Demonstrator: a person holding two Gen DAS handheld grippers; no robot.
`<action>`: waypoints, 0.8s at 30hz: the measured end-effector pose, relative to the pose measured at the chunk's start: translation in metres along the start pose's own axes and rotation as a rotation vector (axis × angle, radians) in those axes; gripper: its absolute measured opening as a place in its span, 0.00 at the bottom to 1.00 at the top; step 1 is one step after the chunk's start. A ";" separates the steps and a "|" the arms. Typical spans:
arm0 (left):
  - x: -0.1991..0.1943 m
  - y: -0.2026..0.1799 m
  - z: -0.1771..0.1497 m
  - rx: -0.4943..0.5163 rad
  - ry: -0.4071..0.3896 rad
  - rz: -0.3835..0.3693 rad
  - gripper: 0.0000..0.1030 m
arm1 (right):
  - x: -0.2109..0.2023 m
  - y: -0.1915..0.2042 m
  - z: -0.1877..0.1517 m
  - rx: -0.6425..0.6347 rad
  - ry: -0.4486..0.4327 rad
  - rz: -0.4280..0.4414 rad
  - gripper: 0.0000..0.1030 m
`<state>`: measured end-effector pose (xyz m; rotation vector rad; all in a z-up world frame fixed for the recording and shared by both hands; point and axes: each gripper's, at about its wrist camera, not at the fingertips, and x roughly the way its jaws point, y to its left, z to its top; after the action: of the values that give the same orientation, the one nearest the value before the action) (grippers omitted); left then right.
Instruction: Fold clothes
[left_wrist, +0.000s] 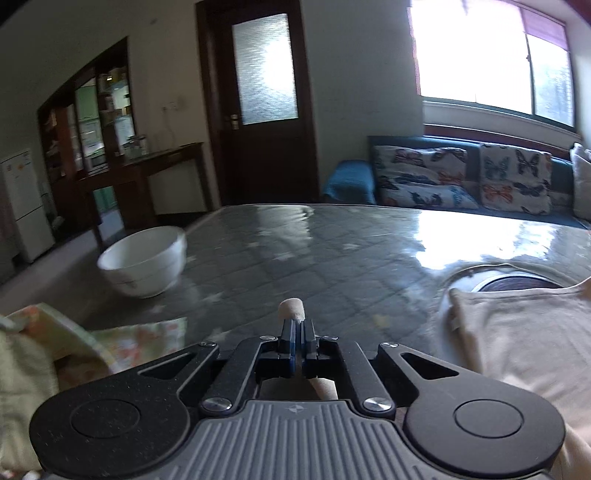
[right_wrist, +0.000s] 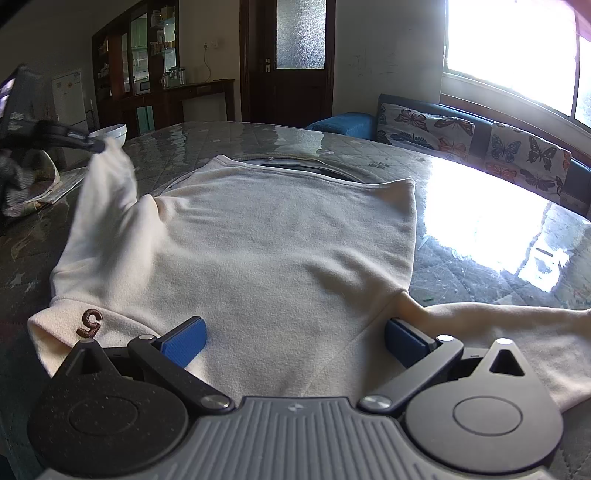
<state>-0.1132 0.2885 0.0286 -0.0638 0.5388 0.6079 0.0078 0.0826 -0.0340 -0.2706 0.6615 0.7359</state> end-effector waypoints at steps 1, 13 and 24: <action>-0.004 0.005 -0.002 -0.008 0.002 0.010 0.03 | 0.000 0.000 0.000 -0.001 0.001 -0.001 1.00; -0.035 0.037 -0.028 -0.029 0.019 0.104 0.03 | -0.024 0.022 0.022 -0.083 -0.022 0.067 1.00; -0.038 0.033 -0.023 -0.023 -0.002 0.092 0.03 | -0.018 0.110 0.021 -0.305 0.041 0.342 0.78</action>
<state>-0.1685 0.2906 0.0312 -0.0601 0.5355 0.7041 -0.0688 0.1615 -0.0062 -0.4599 0.6408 1.1651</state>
